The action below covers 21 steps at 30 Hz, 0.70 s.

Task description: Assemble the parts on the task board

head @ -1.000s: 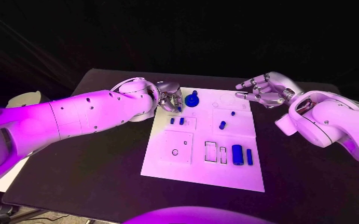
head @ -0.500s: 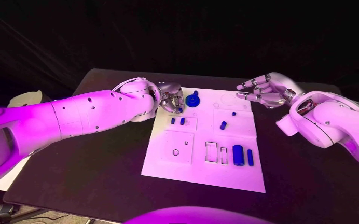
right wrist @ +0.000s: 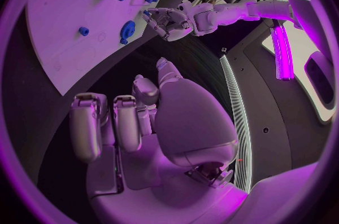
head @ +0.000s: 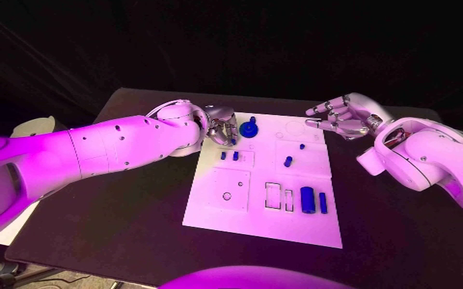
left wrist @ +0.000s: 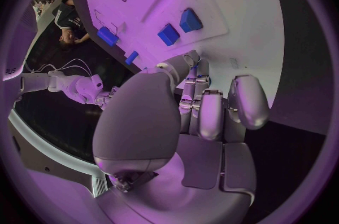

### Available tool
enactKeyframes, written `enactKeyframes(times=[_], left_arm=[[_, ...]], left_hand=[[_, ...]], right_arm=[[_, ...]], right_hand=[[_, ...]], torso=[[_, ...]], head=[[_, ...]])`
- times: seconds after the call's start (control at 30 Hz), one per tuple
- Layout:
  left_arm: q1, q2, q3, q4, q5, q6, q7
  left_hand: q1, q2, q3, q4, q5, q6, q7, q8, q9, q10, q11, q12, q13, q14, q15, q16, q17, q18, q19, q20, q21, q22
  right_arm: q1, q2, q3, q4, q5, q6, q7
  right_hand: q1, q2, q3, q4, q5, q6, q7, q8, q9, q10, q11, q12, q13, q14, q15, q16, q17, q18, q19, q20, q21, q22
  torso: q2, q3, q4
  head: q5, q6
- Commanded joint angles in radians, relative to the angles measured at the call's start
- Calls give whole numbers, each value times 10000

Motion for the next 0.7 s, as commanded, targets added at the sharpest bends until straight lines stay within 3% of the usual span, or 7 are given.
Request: enactKeyframes(times=[0.03,0.7], left_arm=[[-5,33,-7,-32,35,356,-253],[-5,109,-30,-137,78,382,-325]], left_hand=[[-154,-62,115,0,-6,-272,93,-182,-115,-204,77,-151,-44,319,21,27,-28,-77,33,64,-12,-18],[-389,-250,186,-6,-15,-531,232,-429,-233,-528,222,-258,-68,286,139,7,-159,-40,-55,174,-202,-143]], right_arm=[[-4,2,1,21,-93,99,37],[-4,-20,1,40,-94,98,12]], right_hand=[[34,30,-12,-35,60,47,-12,6,9,10,-26,22,11,757,-52,-39,1356,46,127,-45,-23,780],[48,38,-14,-41,71,51,-13,7,9,13,-27,29,12,759,-54,-36,1362,45,130,-46,-21,784]], torso=[[3,-2,-2],[-1,-2,1]], head=[[11,-37],[22,-86]])
